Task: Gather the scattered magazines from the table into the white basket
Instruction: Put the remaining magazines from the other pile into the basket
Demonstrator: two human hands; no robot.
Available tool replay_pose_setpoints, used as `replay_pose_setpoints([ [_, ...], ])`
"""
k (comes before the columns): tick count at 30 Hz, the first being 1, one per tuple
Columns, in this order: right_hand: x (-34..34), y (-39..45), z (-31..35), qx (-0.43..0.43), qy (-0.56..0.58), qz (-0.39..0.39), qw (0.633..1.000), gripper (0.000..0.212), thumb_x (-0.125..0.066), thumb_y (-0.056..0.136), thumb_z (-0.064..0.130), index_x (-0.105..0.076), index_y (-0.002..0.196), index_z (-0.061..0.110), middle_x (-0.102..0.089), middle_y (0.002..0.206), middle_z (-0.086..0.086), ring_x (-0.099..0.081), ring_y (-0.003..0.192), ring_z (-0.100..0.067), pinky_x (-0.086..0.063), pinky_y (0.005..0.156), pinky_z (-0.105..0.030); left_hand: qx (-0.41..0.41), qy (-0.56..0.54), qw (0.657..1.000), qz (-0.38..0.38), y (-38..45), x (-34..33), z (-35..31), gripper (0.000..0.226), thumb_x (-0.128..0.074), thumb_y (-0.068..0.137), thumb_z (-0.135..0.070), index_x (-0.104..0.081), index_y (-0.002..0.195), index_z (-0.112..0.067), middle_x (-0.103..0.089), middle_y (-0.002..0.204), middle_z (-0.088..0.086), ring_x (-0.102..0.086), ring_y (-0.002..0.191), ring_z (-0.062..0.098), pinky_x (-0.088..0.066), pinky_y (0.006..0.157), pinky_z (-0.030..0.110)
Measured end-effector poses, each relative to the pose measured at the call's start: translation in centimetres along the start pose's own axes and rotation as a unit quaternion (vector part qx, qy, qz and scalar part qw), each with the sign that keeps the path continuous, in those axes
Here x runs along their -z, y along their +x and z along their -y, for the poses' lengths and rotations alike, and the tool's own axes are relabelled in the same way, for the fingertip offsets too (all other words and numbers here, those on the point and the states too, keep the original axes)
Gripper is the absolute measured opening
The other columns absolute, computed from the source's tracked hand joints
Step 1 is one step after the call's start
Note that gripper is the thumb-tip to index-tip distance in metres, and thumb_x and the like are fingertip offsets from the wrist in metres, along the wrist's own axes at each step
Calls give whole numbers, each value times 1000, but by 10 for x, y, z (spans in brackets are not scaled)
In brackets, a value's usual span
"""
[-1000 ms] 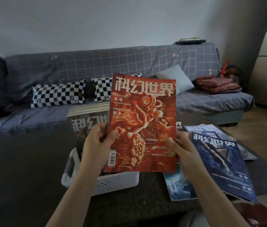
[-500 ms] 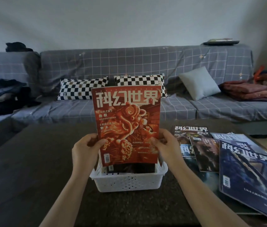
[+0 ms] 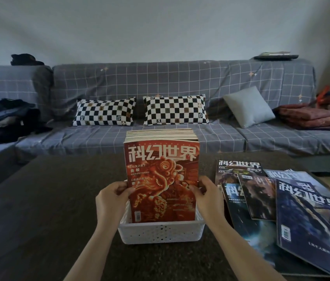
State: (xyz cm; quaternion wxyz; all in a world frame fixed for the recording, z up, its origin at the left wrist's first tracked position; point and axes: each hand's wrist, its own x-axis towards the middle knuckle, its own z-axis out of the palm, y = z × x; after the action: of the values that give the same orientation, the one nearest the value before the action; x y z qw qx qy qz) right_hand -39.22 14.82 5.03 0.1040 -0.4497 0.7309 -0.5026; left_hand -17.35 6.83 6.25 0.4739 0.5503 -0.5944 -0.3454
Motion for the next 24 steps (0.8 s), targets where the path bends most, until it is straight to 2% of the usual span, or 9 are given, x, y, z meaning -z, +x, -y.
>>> replay_pose_setpoints([
  [4,-4,0,-1,14,-7,-21,1000,18,-64,87,25,-60,105,22,-67,92,7,-61,77,-9,-53,68,-27,0,10,1000,-13,-1,-4,2,11,-77,79,-20,-68,83,-26,-69,79,-11,-67,77,8,-54,68,26],
  [7,-6,-1,-3,-11,20,-39,999,30,-68,84,25,-53,109,22,-66,102,3,-62,86,-12,-55,76,-32,-11,9,999,-34,-3,-6,3,19,-79,77,-19,-62,83,-27,-67,81,-10,-66,80,10,-54,70,29],
  [9,-7,1,-3,-25,35,-48,998,43,-70,82,26,-50,119,19,-61,115,0,-61,99,-15,-54,86,-38,-19,8,999,-49,-4,-6,4,20,-78,78,-21,-62,90,-25,-67,85,-10,-65,82,10,-50,68,23],
  [12,-9,2,-2,-22,30,-8,999,55,-65,86,31,-42,136,24,-55,132,4,-54,118,-16,-48,98,-42,-59,53,996,-41,-6,-8,6,30,-71,85,-24,-69,115,-18,-73,98,-7,-58,74,-8,-39,62,7],
  [14,-10,2,-2,-3,26,30,999,55,-60,89,33,-38,140,27,-58,129,6,-55,116,-13,-48,97,-34,-72,74,994,-24,-6,-10,8,34,-65,90,-25,-66,122,-17,-74,101,-4,-53,65,-14,-38,53,3],
  [17,-10,3,-2,17,1,43,999,52,-55,92,32,-38,141,27,-64,119,8,-59,102,-6,-46,84,-20,-79,82,993,-15,-3,-12,11,34,-62,92,-25,-64,123,-12,-74,102,0,-52,63,-14,-38,50,2],
  [20,-9,4,-3,28,-19,35,999,49,-53,93,30,-39,140,29,-67,111,10,-56,85,1,-47,77,-17,-84,98,992,-11,-2,-14,10,36,-61,92,-25,-63,124,-7,-74,103,4,-53,62,-12,-39,49,-1],
  [24,-9,2,-3,40,-26,33,998,50,-52,94,29,-38,141,28,-67,108,11,-56,82,1,-48,75,-16,-86,109,990,-12,-4,-12,7,37,-61,92,-26,-62,125,-8,-74,95,-1,-53,59,-12,-39,50,-2],
])
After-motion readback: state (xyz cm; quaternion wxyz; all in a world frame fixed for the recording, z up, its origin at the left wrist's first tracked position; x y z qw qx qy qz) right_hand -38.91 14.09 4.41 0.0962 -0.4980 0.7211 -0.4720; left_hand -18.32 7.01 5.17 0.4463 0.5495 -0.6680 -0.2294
